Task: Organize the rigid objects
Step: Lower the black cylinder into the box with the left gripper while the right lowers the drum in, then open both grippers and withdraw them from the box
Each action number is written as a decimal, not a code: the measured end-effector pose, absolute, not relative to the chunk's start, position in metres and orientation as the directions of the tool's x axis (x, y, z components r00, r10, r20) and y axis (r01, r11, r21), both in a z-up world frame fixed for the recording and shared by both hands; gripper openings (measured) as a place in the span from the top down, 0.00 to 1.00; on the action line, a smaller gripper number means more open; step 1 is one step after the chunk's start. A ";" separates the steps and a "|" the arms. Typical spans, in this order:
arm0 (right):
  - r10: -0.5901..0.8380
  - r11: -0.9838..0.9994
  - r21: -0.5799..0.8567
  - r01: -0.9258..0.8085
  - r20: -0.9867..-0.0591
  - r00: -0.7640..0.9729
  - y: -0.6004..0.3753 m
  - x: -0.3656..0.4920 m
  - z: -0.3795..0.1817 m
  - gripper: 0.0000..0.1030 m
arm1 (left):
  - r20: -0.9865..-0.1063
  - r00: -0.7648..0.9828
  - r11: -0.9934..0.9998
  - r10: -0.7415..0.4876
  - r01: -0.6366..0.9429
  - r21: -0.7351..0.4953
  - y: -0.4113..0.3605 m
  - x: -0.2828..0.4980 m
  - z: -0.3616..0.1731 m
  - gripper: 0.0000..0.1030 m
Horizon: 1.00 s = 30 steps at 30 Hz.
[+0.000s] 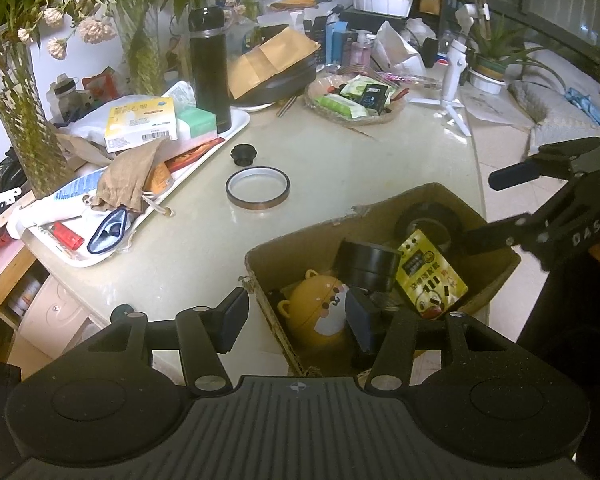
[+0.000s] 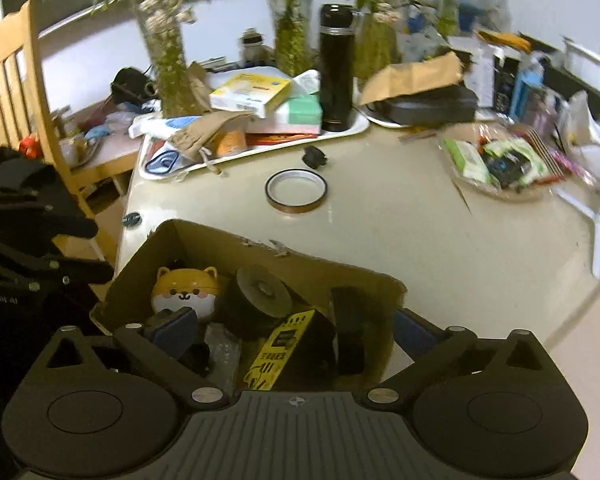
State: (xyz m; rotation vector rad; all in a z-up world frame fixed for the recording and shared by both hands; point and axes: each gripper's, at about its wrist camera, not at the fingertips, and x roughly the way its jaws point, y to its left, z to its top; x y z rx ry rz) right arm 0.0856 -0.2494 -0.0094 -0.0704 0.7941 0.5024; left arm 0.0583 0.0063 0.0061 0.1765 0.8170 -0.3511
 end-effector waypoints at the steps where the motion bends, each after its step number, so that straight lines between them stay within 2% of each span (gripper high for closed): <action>1: 0.405 0.883 0.130 -0.451 -0.696 0.593 -0.252 0.086 -0.009 0.00 | -0.739 0.631 0.928 -0.237 0.372 0.020 0.006 0.058 0.006 0.49; 21: 0.388 0.900 0.142 -0.412 -0.689 0.612 -0.255 0.089 -0.013 0.00 | -0.744 0.624 0.927 -0.239 0.375 0.018 0.005 0.060 0.004 0.49; 30: 0.408 0.895 0.166 -0.413 -0.679 0.610 -0.254 0.094 -0.013 0.00 | -0.740 0.617 0.929 -0.267 0.370 -0.026 0.006 0.067 0.003 0.49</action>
